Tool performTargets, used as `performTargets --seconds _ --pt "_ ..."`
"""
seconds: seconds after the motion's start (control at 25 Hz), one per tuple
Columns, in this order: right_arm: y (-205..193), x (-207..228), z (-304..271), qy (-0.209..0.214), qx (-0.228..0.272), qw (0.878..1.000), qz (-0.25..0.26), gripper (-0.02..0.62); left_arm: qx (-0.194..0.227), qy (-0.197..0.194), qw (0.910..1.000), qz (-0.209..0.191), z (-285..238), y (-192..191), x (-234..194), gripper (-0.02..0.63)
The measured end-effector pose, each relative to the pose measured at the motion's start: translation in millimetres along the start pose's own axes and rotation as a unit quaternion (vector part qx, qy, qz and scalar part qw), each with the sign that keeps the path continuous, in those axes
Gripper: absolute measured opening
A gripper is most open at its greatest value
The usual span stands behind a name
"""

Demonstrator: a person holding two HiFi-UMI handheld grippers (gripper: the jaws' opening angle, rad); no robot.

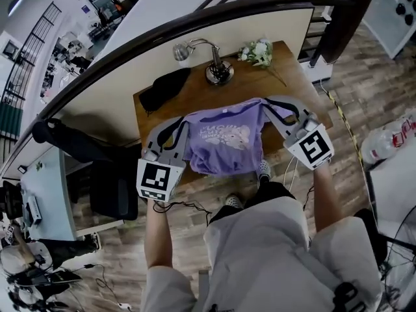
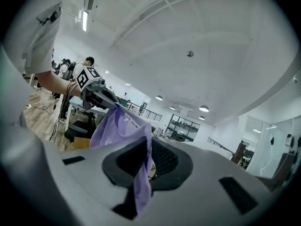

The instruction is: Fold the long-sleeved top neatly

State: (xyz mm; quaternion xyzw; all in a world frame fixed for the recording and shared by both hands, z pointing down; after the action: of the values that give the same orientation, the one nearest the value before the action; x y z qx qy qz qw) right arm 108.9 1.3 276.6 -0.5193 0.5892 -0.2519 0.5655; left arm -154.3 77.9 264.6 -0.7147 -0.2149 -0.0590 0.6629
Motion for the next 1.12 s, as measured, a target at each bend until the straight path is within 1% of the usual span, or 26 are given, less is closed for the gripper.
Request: performTargets --seconds 0.2,0.32,0.4,0.48,0.64,0.72,0.76,0.8,0.84,0.92,0.96,1.04,1.12 --pt "37.3 -27.1 33.8 -0.027 0.039 0.998 0.028 0.039 0.031 -0.004 0.9995 -0.002 50.0 36.2 13.7 0.032" --pt "58.2 -40.5 54.3 -0.044 0.058 0.997 0.027 0.04 0.046 -0.007 0.9989 -0.011 78.1 58.6 22.3 0.032" --pt "71.5 -47.9 68.1 -0.059 0.064 0.996 0.025 0.04 0.056 -0.006 0.9982 -0.023 95.7 72.5 26.8 0.032" --pt "84.7 -53.8 80.1 -0.069 0.064 0.995 0.032 0.04 0.063 -0.001 0.9971 -0.042 110.9 84.9 29.1 0.032" --pt "105.0 -56.1 94.6 -0.081 0.046 0.992 0.08 0.04 0.073 0.006 0.9938 -0.084 123.3 100.0 30.3 0.032" --pt "110.6 -49.9 94.4 -0.084 0.047 0.99 0.105 0.041 0.079 0.006 0.9921 -0.097 119.4 103.2 29.1 0.033" --pt "110.4 -44.0 91.5 -0.085 0.049 0.989 0.113 0.041 0.078 0.007 0.9921 -0.098 113.7 101.5 28.2 0.032" --pt "106.9 -36.7 86.7 -0.086 0.05 0.989 0.114 0.041 0.067 0.01 0.9933 -0.093 105.5 96.5 26.7 0.033" --pt "99.6 -28.7 80.2 -0.085 0.044 0.99 0.103 0.041 0.049 0.013 0.9952 -0.084 95.3 88.4 24.6 0.034" --pt "75.3 -10.9 63.3 -0.079 0.008 0.995 0.054 0.043 0.01 0.017 0.9976 -0.066 70.2 68.8 17.9 0.034" --pt "62.4 -0.4 52.2 -0.074 -0.01 0.997 0.033 0.043 -0.002 0.018 0.9981 -0.058 55.5 59.0 13.3 0.034" --pt "40.5 22.1 24.5 -0.063 -0.027 0.997 0.019 0.043 -0.017 0.022 0.9984 -0.05 23.1 38.2 3.3 0.034" --pt "19.2 42.6 -6.1 -0.05 -0.028 0.998 0.02 0.043 -0.018 0.029 0.9981 -0.052 -11.1 14.8 -6.0 0.034"
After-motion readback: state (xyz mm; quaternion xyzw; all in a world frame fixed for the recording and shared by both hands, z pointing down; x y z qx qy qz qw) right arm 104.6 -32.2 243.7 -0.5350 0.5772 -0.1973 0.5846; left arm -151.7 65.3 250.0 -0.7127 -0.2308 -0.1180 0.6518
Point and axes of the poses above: the fingertips, and each gripper's own axes: z backward along the fingers, x to its right, y out of its top, the point moved 7 cm from there along z, backward along the fingers, and after that the axes turned 14 degrees about y, right-handed, at the moved point
